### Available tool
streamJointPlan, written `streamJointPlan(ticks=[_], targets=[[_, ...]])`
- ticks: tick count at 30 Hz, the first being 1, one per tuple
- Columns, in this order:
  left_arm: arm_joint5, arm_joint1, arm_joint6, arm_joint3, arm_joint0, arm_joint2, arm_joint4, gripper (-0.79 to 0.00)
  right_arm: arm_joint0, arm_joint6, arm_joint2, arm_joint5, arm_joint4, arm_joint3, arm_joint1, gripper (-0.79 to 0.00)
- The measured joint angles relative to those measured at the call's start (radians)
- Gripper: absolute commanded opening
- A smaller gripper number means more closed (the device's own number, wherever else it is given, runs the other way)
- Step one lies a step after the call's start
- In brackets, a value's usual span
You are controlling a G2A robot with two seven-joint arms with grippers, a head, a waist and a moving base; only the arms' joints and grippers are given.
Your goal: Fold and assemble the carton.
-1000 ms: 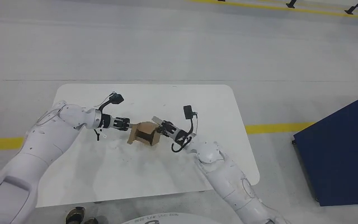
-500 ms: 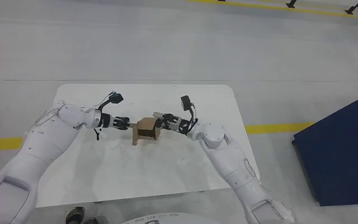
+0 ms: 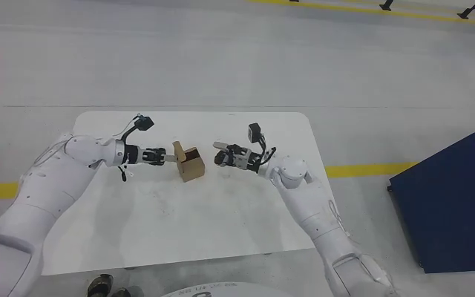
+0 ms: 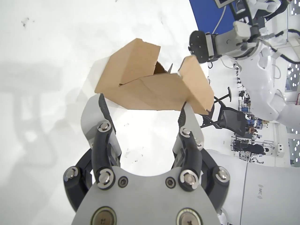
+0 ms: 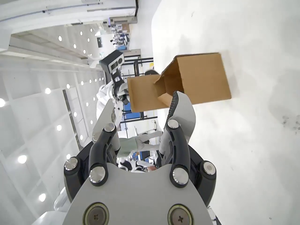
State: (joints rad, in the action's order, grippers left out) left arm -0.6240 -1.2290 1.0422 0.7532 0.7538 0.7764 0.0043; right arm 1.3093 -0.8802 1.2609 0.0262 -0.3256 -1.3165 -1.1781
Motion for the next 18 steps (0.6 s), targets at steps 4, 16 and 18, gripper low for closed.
streamJointPlan(ticks=[4, 16, 18], targets=[[0.0, 0.009, -0.004, 0.002, 0.011, 0.018, -0.008, -0.197, -0.005, -0.023, -0.024, 0.007, 0.041, -0.037, 0.001, -0.339], [0.101, -0.013, -0.03, -0.028, -0.012, -0.017, 0.028, -0.222, -0.168, 0.022, -0.107, -0.024, -0.008, 0.133, -0.029, -0.394], [0.118, -0.023, -0.037, -0.042, -0.02, -0.031, 0.035, -0.225, -0.187, 0.034, -0.115, -0.015, -0.01, 0.169, -0.033, -0.382]])
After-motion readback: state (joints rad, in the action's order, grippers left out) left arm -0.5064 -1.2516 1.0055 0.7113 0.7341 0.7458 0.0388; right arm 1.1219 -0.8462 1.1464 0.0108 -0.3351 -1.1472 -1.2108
